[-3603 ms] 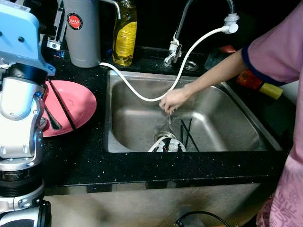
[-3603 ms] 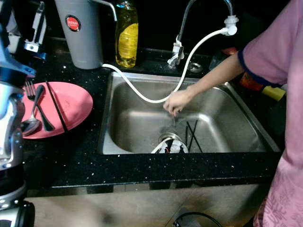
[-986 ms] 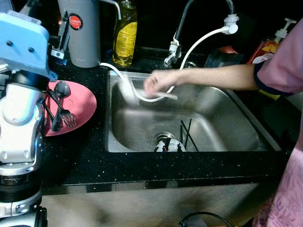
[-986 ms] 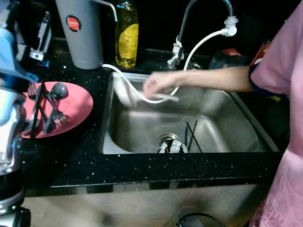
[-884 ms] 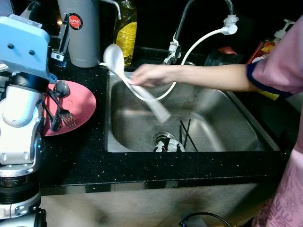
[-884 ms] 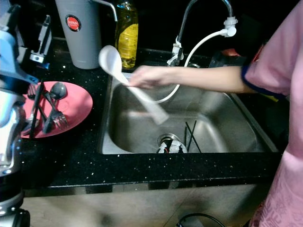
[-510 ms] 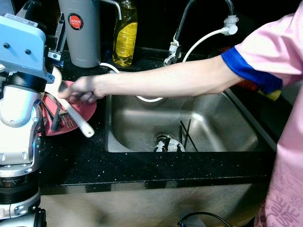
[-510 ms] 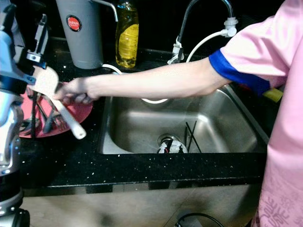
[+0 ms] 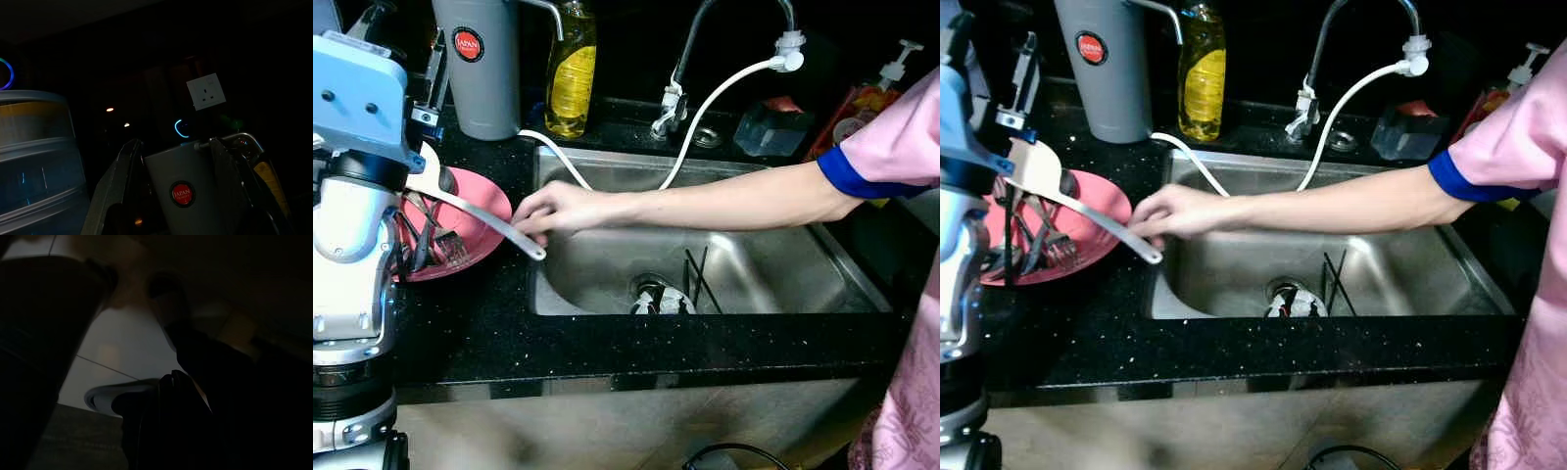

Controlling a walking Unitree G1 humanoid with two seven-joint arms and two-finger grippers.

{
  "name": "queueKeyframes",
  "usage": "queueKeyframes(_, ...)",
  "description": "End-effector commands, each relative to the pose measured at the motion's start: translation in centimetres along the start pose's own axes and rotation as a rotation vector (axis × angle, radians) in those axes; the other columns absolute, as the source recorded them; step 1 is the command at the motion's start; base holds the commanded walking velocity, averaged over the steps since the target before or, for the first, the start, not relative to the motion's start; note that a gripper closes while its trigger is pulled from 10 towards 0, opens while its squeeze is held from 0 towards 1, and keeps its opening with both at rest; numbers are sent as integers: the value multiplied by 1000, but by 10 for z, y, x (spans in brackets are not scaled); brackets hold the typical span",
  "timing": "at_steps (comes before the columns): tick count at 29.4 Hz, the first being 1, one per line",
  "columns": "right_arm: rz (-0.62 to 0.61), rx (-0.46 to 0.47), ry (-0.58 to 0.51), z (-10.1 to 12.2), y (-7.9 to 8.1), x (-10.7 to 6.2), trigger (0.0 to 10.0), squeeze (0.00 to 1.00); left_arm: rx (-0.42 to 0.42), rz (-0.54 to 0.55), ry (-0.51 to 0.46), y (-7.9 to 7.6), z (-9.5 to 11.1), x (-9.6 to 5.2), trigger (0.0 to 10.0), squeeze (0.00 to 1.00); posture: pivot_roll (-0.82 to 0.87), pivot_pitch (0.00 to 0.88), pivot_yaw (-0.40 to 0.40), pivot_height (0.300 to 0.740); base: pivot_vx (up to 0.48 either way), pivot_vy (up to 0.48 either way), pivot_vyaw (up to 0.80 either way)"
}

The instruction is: Kitchen organization

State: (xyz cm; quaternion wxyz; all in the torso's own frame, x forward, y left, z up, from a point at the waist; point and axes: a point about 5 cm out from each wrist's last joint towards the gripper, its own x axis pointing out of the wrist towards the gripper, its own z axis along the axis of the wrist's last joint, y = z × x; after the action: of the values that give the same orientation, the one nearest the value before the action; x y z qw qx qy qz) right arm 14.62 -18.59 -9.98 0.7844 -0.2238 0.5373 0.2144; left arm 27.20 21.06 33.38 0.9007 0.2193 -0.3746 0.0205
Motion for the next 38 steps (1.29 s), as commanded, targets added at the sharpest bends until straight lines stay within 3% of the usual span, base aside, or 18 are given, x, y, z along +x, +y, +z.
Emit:
queueKeyframes(1, -13, 15, -11, 3, -3, 0, 10000, 0, 16, -29, 35, -1, -4, 1, 10000, 0, 248, 0, -131, 740, 0, 0, 0)
queueKeyframes(4, -11, 12, 2, 1, -1, 0, 10000, 0, -85, -116, 257, -5, -29, -7, 10000, 0, 247, 0, -141, 740, 0, 0, 0)
queueKeyframes(6, -11, 12, 2, 1, -1, 0, 10000, 0, -85, -116, 257, -5, -29, -7, 10000, 0, 247, 0, -141, 740, 0, 0, 0)
queueKeyframes(9, -8, 7, 1, -2, 0, 0, 10000, 0, -206, -131, 529, -7, -52, -17, 10000, 0, 245, 0, -134, 740, 0, 0, 0)
queueKeyframes(12, -17, 14, 11, -4, -2, -1, 10000, 0, -229, -125, 527, -11, -50, -14, 10000, 0, 248, 0, -131, 740, 0, 0, 0)
queueKeyframes(14, -14, 5, 24, -8, -2, -1, 10000, 0, -338, -104, 594, -20, -49, -13, 10000, 0, 246, 0, -133, 740, 0, 0, 0)
queueKeyframes(17, -9, 0, 22, -8, -2, -1, 10000, 0, -387, -110, 648, -31, -49, -14, 10000, 0, 246, 0, -133, 740, 0, 0, 0)
queueKeyframes(24, -7, 10, 9, -2, 2, 0, 10000, 0, -348, -12, 783, -27, -66, -20, 10000, 0, 250, 0, -123, 740, 0, 0, 0)
queueKeyframes(25, 3, 7, -6, 2, 5, 1, 10000, 0, -352, 97, 843, -17, -74, -24, 10000, 431, 250, 0, -123, 740, 0, 0, 0)
queueKeyframes(26, 4, 7, -11, 4, 6, 2, 10000, 0, -361, 126, 857, -16, -76, -25, 10000, 584, 250, 0, -123, 740, 0, 0, 0)
queueKeyframes(27, 4, 7, -11, 4, 6, 2, 10000, 0, -361, 126, 857, -16, -76, -25, 10000, 584, 250, 0, -123, 740, 0, 0, 0)
queueKeyframes(28, 3, 10, -12, 4, 6, 2, 10000, 0, -377, 146, 866, -17, -77, -26, 10000, 1000, 258, 0, -117, 740, 0, 0, 0)
queueKeyframes(33, 10, -6, 0, 1, 8, 2, 10000, 0, -396, 216, 849, -11, -73, -23, 10000, 1000, 252, 0, -120, 740, 0, 0, 0)
queueKeyframes(34, 5, -3, -1, 1, 6, 1, 10000, 0, -360, 256, 786, -1, -67, -16, 10000, 475, 258, 0, -117, 740, 0, 0, 0)
queueKeyframes(35, 2, 0, -1, 1, 5, 1, 10000, 0, -334, 283, 741, 6, -62, -12, 10000, 475, 258, 0, -117, 740, 0, 0, 0)
queueKeyframes(36, -4, 2, 5, -1, 3, 1, 10000, 0, -269, 301, 654, 15, -53, -5, 10000, 0, 262, 0, -119, 740, 0, 0, 0)
queueKeyframes(37, -4, 2, 5, -1, 3, 1, 10000, 0, -269, 301, 654, 15, -53, -5, 10000, 0, 262, 0, -119, 740, 0, 0, 0)
queueKeyframes(38, -9, -1, 19, -5, 2, 0, 10000, 0, -167, 297, 535, 24, -41, 4, 10000, 0, 265, 0, -126, 740, 0, 0, 0)
